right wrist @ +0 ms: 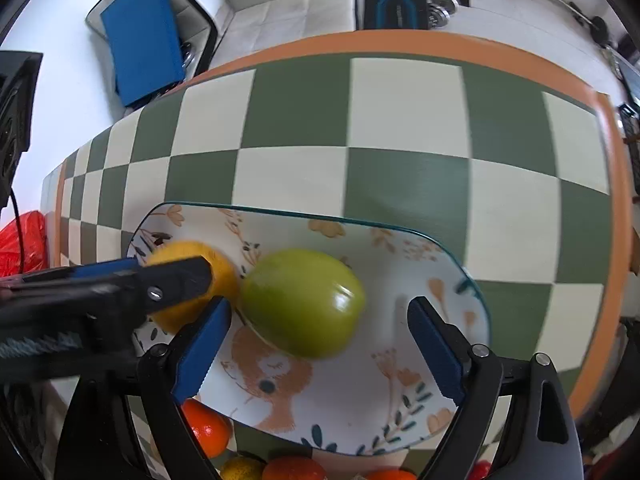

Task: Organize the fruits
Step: 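Carry the yellow citrus onto the plate with the left tool while the right tool places the green apple there, then grasp the brown pear with the left tool while the right tool grasps the second green apple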

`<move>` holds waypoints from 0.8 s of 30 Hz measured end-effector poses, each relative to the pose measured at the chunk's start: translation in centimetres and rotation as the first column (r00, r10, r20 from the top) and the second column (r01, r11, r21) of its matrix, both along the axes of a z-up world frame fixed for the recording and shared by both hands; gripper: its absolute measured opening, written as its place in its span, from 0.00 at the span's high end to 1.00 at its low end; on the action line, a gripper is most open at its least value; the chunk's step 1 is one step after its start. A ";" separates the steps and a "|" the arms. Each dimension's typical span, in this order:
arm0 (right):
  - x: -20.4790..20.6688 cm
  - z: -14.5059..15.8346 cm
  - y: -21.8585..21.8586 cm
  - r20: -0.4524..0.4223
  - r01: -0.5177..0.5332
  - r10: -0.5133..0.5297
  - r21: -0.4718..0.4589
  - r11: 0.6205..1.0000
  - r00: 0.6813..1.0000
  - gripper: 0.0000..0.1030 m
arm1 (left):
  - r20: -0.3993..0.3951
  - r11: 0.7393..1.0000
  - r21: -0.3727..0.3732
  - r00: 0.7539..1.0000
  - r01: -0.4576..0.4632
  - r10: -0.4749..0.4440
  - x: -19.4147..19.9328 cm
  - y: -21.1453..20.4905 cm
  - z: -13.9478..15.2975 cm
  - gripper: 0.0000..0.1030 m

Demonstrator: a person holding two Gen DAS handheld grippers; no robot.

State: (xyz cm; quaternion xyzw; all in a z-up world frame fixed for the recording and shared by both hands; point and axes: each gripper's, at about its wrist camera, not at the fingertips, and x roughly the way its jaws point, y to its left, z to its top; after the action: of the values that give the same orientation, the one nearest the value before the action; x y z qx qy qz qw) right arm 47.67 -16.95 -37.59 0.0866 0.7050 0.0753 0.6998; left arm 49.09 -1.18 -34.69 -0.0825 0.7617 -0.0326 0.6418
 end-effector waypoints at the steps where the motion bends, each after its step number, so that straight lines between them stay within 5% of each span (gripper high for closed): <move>1: -0.5 0.5 -0.5 0.008 0.016 -0.016 -0.005 1.000 1.000 0.07 | 0.012 1.000 0.002 1.000 0.004 -0.005 -0.1 0.0 0.4 0.10; 10: -5.6 4.4 -1.0 0.088 0.072 -0.065 -0.080 0.994 0.994 0.06 | 0.190 0.992 0.111 0.978 0.062 -0.082 -4.5 1.3 5.9 0.09; 17: -10.2 8.3 -0.5 0.169 0.105 -0.085 -0.111 0.988 0.982 0.05 | 0.350 0.973 0.220 0.926 0.064 -0.140 -10.0 2.1 10.7 0.09; 24: -14.3 13.9 -0.3 0.270 0.143 -0.106 -0.124 0.982 0.957 0.05 | 0.439 0.970 0.234 0.884 0.058 -0.159 -14.3 2.9 15.3 0.09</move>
State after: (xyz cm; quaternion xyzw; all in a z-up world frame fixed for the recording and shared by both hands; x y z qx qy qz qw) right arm 33.39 -17.27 -23.65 0.0701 0.6029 -0.0088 0.7947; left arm 34.77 1.76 -19.41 0.0400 0.5928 -0.0050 0.8044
